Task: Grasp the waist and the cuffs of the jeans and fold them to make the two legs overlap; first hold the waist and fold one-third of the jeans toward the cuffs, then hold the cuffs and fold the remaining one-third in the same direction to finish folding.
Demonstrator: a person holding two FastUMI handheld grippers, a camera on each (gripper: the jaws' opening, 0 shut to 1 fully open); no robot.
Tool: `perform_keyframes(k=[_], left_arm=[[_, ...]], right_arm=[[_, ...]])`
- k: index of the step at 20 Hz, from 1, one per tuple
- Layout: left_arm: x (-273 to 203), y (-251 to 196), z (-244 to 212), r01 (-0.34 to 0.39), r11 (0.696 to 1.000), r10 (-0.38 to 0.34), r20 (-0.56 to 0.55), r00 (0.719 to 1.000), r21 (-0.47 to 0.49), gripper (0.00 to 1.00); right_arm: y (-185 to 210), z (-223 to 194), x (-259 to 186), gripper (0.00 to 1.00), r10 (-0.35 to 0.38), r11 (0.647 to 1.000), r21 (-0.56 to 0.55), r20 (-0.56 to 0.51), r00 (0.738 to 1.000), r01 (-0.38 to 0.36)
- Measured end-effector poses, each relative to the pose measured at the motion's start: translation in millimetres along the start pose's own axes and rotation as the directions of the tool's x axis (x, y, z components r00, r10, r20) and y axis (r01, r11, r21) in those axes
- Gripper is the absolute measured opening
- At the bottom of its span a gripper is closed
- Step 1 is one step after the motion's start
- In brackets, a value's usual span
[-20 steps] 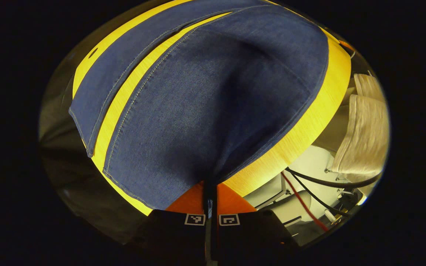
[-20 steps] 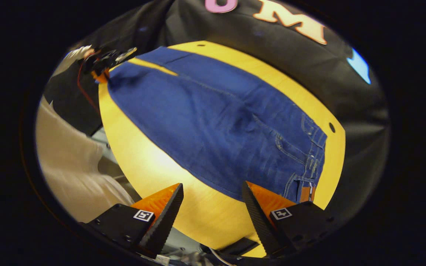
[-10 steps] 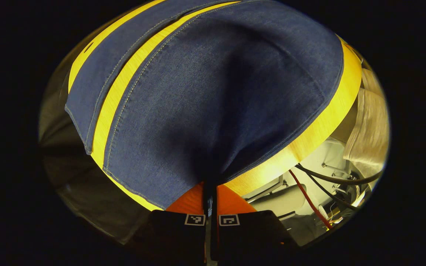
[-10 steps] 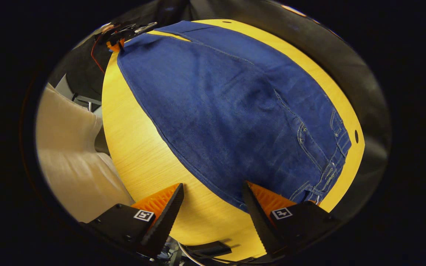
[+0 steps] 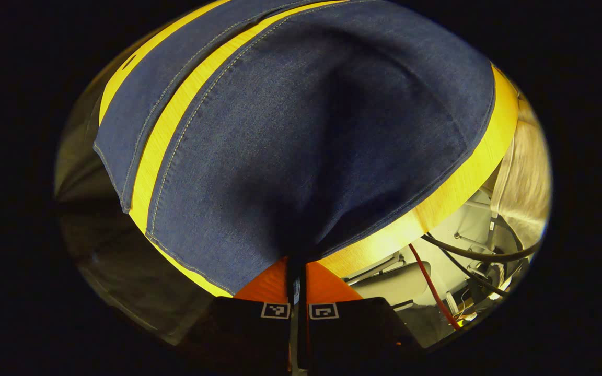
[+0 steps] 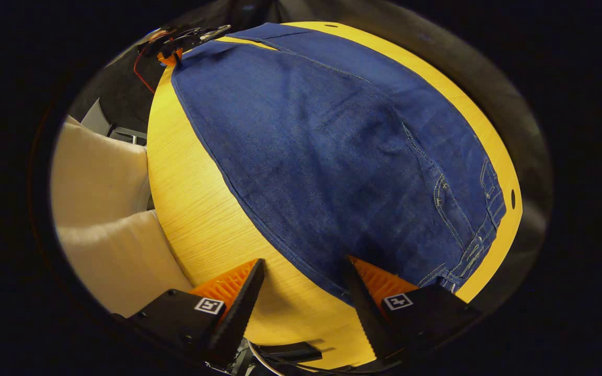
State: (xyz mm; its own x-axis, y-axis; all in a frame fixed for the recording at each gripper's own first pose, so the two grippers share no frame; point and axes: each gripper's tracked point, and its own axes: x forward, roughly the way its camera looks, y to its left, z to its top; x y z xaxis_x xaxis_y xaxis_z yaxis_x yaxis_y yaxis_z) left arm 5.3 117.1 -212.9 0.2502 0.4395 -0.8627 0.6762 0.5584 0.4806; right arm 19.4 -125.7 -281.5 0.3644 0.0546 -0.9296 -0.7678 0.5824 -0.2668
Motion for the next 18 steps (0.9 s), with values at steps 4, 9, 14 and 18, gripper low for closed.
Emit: perform_keyframes(k=[4, 9, 14, 18], left_arm=[[0.8, -1.5, 0.5, 0.009, 1.000, -0.009, 0.025, 1.000, -0.013, 0.00], [1.2, -1.5, 0.5, 0.042, 0.999, -0.041, 0.067, 0.997, -0.015, 0.00], [1.3, 0.3, 1.1, 0.081, 0.997, -0.082, 0.088, 0.993, 0.011, 0.00], [-0.2, 0.4, 0.4, 0.139, 0.990, -0.138, 0.074, 0.988, -0.009, 0.00]], right_arm=[[-7.9, 2.8, -1.8, 0.60, -0.012, 1.000, 0.013, -0.016, 1.000, 0.012], [-27.2, 13.4, 0.3, 0.24, -0.041, 0.998, 0.046, -0.057, 0.998, 0.044], [-33.8, 13.0, 1.0, 0.06, -0.096, 0.980, 0.175, -0.022, 0.995, 0.098], [-34.1, 10.8, -0.5, 0.05, -0.183, 0.942, 0.284, -0.012, 0.983, 0.179]])
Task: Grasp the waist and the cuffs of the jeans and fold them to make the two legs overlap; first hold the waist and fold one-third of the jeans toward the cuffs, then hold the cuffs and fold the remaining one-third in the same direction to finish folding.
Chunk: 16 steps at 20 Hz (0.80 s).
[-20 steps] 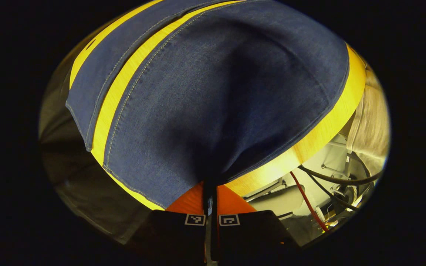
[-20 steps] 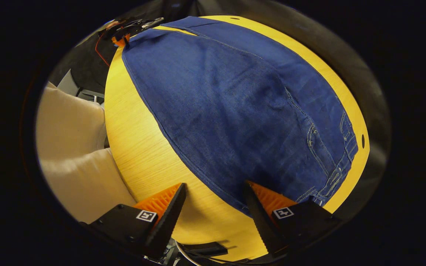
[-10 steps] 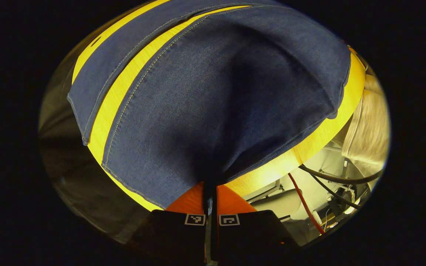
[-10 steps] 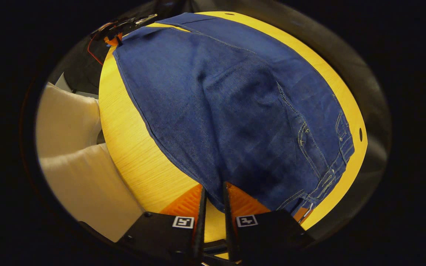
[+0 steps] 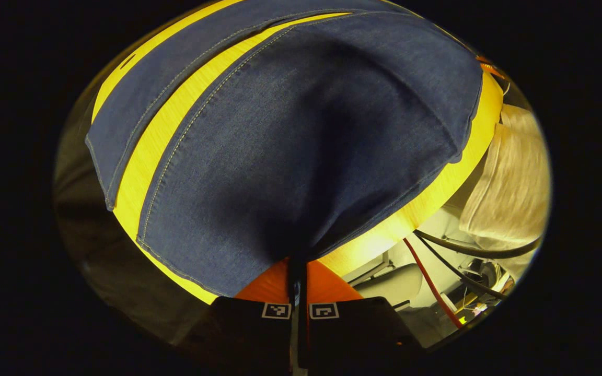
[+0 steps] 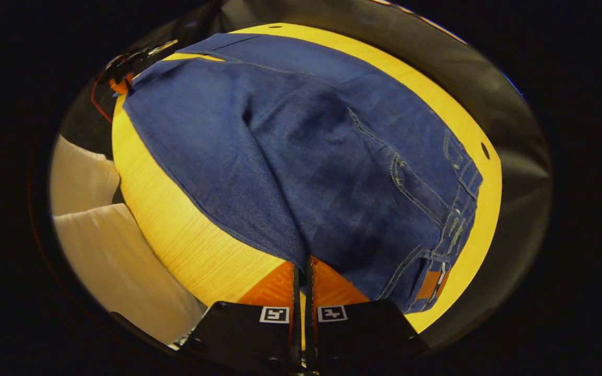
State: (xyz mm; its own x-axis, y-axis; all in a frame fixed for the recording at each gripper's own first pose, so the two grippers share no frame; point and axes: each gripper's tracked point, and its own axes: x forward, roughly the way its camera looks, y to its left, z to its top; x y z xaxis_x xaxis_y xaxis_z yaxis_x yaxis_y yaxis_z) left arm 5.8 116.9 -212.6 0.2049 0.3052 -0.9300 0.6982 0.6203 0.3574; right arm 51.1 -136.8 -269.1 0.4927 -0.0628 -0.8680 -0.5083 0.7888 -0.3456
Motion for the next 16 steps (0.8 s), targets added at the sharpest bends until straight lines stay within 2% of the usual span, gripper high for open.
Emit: perform_keyframes(k=[2, 4, 7, 11, 16], left_arm=[[-1.2, 0.2, -0.6, 0.040, 0.999, -0.039, -0.009, 0.999, 0.017, 0.00], [-8.4, 11.8, -2.8, 0.020, 0.999, -0.018, -0.055, 0.998, 0.040, 0.00], [-28.8, 17.0, 7.4, 0.010, 0.998, -0.007, -0.046, 0.999, 0.067, 0.00], [-82.0, 38.4, 17.0, -0.003, 0.997, 0.008, -0.060, 0.998, 0.072, 0.00], [-146.0, 80.7, 46.0, -0.063, 0.995, 0.068, -0.058, 0.996, 0.081, 0.00]], right_arm=[[-1.4, -0.9, -0.7, 0.05, -0.039, 0.997, 0.062, -0.002, 0.999, 0.039], [-2.2, -1.8, -3.3, 0.03, -0.081, 0.992, 0.095, -0.019, 0.997, 0.083], [-6.3, 11.7, -21.4, 0.03, -0.146, 0.985, 0.091, 0.006, 0.989, 0.145], [-25.0, 42.0, -53.9, 0.03, -0.149, 0.982, 0.126, 0.047, 0.988, 0.142], [-75.6, 111.8, -96.1, 0.03, -0.157, 0.964, 0.237, 0.154, 0.975, 0.118]])
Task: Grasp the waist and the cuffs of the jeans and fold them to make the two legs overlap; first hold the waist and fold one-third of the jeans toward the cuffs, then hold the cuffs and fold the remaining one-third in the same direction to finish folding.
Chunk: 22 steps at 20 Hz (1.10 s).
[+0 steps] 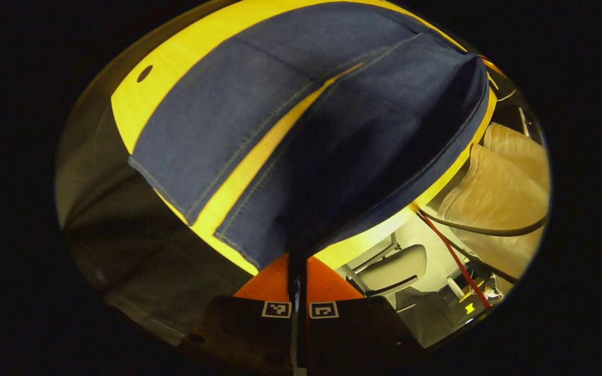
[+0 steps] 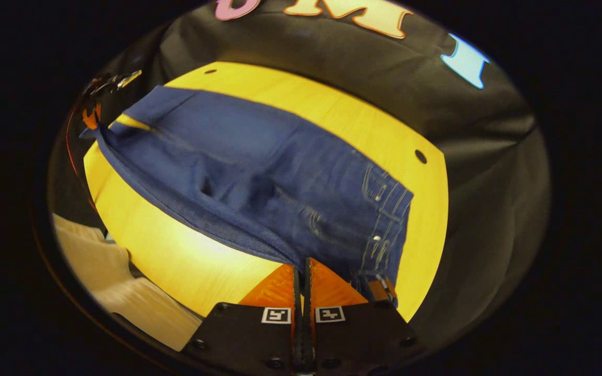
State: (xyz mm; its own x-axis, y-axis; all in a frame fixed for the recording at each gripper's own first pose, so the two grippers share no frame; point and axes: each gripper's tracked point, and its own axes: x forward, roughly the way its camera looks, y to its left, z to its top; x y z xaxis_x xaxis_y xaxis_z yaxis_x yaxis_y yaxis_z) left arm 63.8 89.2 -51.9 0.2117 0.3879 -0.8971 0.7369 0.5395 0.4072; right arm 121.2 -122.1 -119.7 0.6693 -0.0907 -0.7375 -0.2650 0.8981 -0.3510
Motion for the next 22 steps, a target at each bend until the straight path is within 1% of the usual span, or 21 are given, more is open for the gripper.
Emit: perform_keyframes(k=[3, 4, 5, 6, 8, 10, 12, 13, 15, 16, 17, 18, 19, 20, 21, 22], left_arm=[[-29.3, 34.3, 24.5, -0.056, 0.998, 0.056, 0.022, 0.998, -0.014, 0.00], [-35.5, 47.1, 33.7, -0.073, 0.997, 0.074, 0.027, 0.997, -0.017, 0.00], [-44.4, 55.5, 38.6, -0.091, 0.996, 0.092, 0.024, 0.996, -0.020, 0.00], [-49.8, 67.4, 45.5, -0.112, 0.994, 0.113, 0.023, 0.993, -0.016, 0.00], [-55.5, 88.8, 67.3, -0.147, 0.989, 0.147, 0.027, 0.989, -0.008, 0.00], [-49.1, 113.4, 90.5, -0.186, 0.982, 0.186, 0.034, 0.982, -0.005, 0.00], [-37.5, 138.0, 112.4, -0.225, 0.974, 0.224, 0.026, 0.974, 0.004, 0.00], [-27.6, 145.6, 123.6, -0.230, 0.973, 0.230, 0.022, 0.973, 0.002, 0.00], [-6.5, 162.6, 146.2, -0.261, 0.965, 0.261, 0.042, 0.965, 0.001, 0.00], [3.1, 168.3, 155.2, -0.280, 0.960, 0.280, 0.036, 0.959, 0.002, 0.00], [9.4, 172.4, 158.8, -0.301, 0.954, 0.301, 0.018, 0.954, 0.007, 0.00], [17.6, 177.6, 164.4, -0.324, 0.946, 0.324, 0.001, 0.946, 0.016, 0.00], [23.6, 179.2, 170.0, -0.341, 0.940, 0.341, -0.008, 0.940, 0.024, 0.00], [28.9, 181.4, 174.8, -0.356, 0.934, 0.357, -0.013, 0.934, 0.030, 0.00], [34.2, 185.3, 177.2, -0.366, 0.930, 0.366, -0.020, 0.930, 0.032, 0.00], [37.0, 189.2, 178.8, -0.377, 0.926, 0.378, -0.025, 0.926, 0.034, 0.02]], right_arm=[[-20.2, 50.7, 0.7, 0.03, 0.002, 1.000, 0.022, 0.048, 0.999, -0.003], [-26.5, 67.8, 3.5, 0.00, -0.001, 1.000, 0.018, 0.058, 0.998, 0.000], [-31.0, 83.9, 9.6, 0.00, 0.000, 1.000, 0.012, 0.063, 0.998, -0.001], [-35.1, 96.1, 17.2, 0.03, 0.004, 1.000, 0.007, 0.059, 0.998, -0.004], [-45.7, 117.3, 37.9, 0.02, 0.002, 1.000, -0.020, 0.045, 0.999, -0.001], [-52.9, 135.3, 66.6, 0.03, 0.000, 1.000, -0.031, 0.027, 1.000, 0.001], [-55.0, 146.0, 99.0, 0.02, 0.013, 1.000, -0.012, 0.012, 1.000, -0.013], [-55.6, 149.5, 117.7, 0.03, 0.016, 1.000, 0.000, 0.007, 1.000, -0.016], [-58.3, 148.9, 154.1, 0.02, 0.019, 1.000, 0.015, -0.018, 1.000, -0.019], [-58.4, 146.9, 170.4, 0.03, 0.024, 1.000, 0.018, -0.031, 0.999, -0.024], [-57.9, 143.1, 188.2, 0.00, 0.033, 0.999, 0.022, -0.047, 0.998, -0.032], [-58.2, 139.4, 204.8, 0.00, 0.040, 0.999, 0.030, -0.064, 0.997, -0.039], [-58.1, 136.1, 215.6, 0.00, 0.042, 0.998, 0.039, -0.077, 0.996, -0.039], [-58.1, 133.9, 224.5, 0.03, 0.045, 0.998, 0.047, -0.087, 0.995, -0.041], [-57.5, 134.9, 230.3, 0.03, 0.050, 0.998, 0.051, -0.084, 0.995, -0.046], [-58.2, 138.3, 228.7, 0.05, 0.052, 0.997, 0.057, -0.075, 0.996, -0.048]])
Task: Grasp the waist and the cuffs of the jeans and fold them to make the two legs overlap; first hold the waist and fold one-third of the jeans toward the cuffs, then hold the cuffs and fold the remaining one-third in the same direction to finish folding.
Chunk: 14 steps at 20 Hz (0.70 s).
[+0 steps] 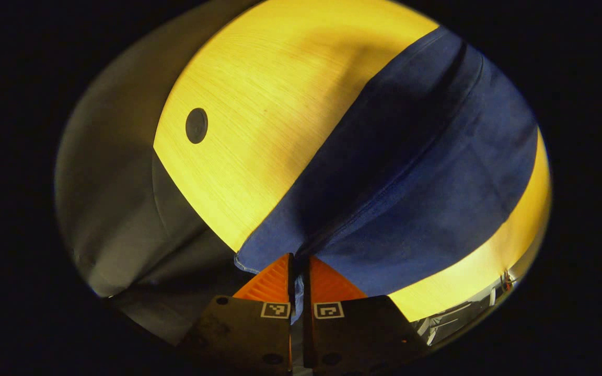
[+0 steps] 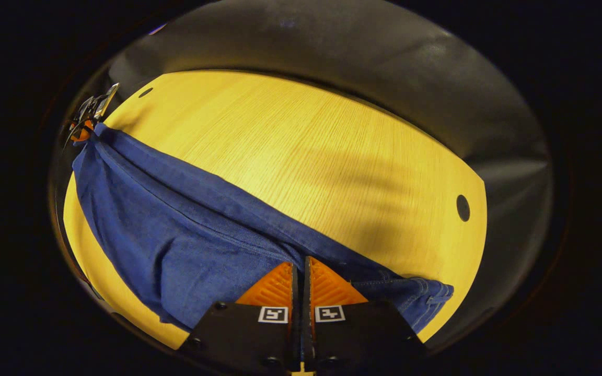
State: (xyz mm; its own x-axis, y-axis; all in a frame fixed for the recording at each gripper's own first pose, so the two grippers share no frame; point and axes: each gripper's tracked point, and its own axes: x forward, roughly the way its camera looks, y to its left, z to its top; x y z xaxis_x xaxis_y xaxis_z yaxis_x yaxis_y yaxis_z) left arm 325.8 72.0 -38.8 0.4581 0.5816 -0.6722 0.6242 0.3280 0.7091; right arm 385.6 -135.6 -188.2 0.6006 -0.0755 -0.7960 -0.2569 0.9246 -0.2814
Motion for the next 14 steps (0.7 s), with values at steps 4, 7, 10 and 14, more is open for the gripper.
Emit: perform_keyframes(k=[4, 7, 10, 14], left_arm=[[-1.4, 19.5, -0.5, -0.073, 0.997, 0.073, -0.018, 0.997, 0.005, 0.56], [-11.9, 29.5, -0.3, -0.118, 0.993, 0.118, 0.023, 0.993, -0.015, 0.99], [-14.0, 27.7, -1.7, -0.109, 0.991, 0.115, 0.082, 0.990, -0.072, 0.96], [-6.6, 16.6, -5.2, -0.043, 0.982, 0.072, 0.153, 0.986, -0.185, 1.00]], right_arm=[[-12.9, 4.2, -5.4, 0.31, 0.026, 0.998, 0.052, 0.033, 0.999, -0.028], [-29.7, 7.5, -19.4, 0.82, 0.013, 0.995, 0.100, 0.098, 0.995, -0.023], [-55.2, -5.0, -46.0, 1.00, -0.013, 0.987, 0.159, 0.138, 0.990, -0.009], [-110.7, -60.1, -71.4, 1.00, -0.088, 0.974, 0.218, 0.117, 0.989, 0.060]])
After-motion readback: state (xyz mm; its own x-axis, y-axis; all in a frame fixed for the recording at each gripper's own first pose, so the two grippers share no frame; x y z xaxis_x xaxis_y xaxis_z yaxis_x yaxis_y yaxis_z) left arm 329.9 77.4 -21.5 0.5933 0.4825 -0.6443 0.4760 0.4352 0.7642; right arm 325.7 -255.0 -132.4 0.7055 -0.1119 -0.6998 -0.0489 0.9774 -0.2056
